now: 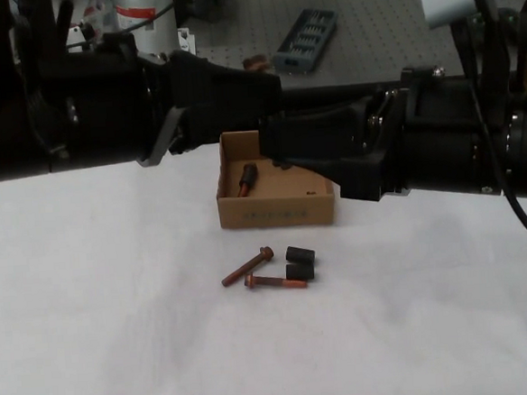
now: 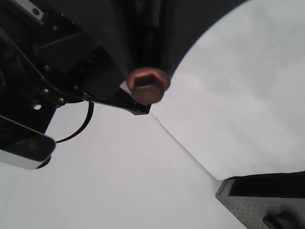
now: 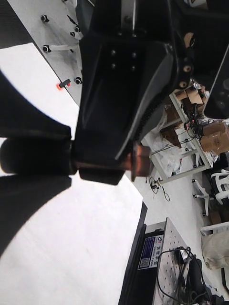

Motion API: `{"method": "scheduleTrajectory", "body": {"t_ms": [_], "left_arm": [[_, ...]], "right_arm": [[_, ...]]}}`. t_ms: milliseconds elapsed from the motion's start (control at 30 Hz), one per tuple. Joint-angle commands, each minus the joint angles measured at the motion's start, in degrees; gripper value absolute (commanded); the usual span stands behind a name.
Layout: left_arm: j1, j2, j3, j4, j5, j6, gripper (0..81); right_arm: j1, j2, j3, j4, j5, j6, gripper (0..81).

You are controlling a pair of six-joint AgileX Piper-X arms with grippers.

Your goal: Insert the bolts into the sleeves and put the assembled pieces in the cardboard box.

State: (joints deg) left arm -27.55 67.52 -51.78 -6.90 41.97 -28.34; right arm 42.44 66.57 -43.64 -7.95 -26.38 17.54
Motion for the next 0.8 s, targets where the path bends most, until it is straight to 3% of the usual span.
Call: {"method": "scheduleTrajectory", "body": {"t_ms": [0, 67, 133, 233, 333, 367, 500, 767], "left_arm": [[-0.19, -0.74, -0.06, 1.45, 5.88, 0.06, 0.6], [-0.19, -0.74, -0.06, 1.24, 5.88, 0.06, 0.1], [-0.19, -0.74, -0.06, 0.73, 5.88, 1.20, 5.1], [-0.19, -0.74, -0.06, 0.38, 6.41, 1.84, 25.8], [-0.19, -0.74, -0.06, 0.38, 6.39, 0.05, 53.1], [-0.19, -0.74, -0.06, 0.38, 6.26, -1.56, 56.1], [-0.19, -0.74, -0.06, 0.38, 6.28, -2.96, 51.2], [-0.19, -1.25, -0.06, -2.25, 2.83, -2.79, 51.0]], "right_arm": [[-0.95, -0.23, -0.68, -1.30, 1.84, -0.53, 1.9], [-0.95, -0.23, -0.68, -1.30, 1.84, -0.53, 1.9], [-0.95, -0.23, -0.68, -1.30, 1.84, -0.53, 1.9], [-0.95, -0.23, -0.68, -1.08, 1.84, -0.73, 1.9], [-1.13, -0.23, -0.68, -0.98, 1.84, -0.85, 1.9], [-1.13, -0.23, -0.68, -0.98, 1.84, -0.85, 1.9], [-1.11, -0.23, -0.68, -0.45, 1.84, -0.85, 1.9], [-1.11, -0.23, -0.68, 0.82, 1.84, -1.17, 1.9]]}}
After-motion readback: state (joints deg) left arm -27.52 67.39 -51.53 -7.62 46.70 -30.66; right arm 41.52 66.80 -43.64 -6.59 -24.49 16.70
